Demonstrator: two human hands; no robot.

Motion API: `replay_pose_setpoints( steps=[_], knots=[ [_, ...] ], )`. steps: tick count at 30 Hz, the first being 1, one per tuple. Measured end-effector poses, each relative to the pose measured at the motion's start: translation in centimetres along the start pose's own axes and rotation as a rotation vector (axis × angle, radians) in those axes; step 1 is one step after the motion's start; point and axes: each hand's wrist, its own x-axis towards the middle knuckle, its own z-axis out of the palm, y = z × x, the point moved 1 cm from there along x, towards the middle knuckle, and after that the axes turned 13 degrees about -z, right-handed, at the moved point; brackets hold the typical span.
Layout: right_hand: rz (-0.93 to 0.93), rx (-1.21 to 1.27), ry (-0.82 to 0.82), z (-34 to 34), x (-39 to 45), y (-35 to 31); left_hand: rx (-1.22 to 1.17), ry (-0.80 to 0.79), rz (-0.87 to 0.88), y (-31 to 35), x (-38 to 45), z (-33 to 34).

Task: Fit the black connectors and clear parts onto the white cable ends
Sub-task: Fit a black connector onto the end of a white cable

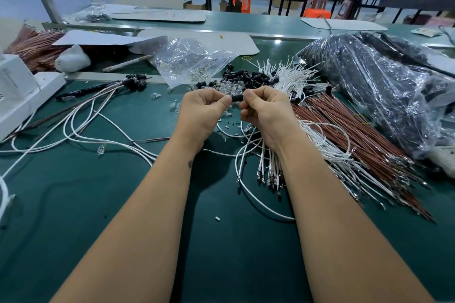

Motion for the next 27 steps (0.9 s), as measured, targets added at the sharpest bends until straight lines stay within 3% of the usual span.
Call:
replay_pose_setpoints(
  steps=[9, 19, 24, 27],
  knots=[
    [-0.09, 0.035, -0.038, -0.19, -0.07, 0.04, -0.112, -0.072, -0.078, -0.03, 0.05, 0.3],
    [-0.04, 0.045, -0.041, -0.05, 0.18, -0.04, -0.102, -0.002, -0.113, 0.03, 0.02, 0.4],
    [-0.048, 0.218, 0.109, -0.54, 0.33, -0.25, -0.166, -0.042, -0.161, 0.01, 0.12, -0.03],
    [-0.031, 0.254, 0.105, -0.46, 0.31, -0.32, -0.26, -0.09, -0.202, -0.1, 0.25, -0.24]
  ],
)
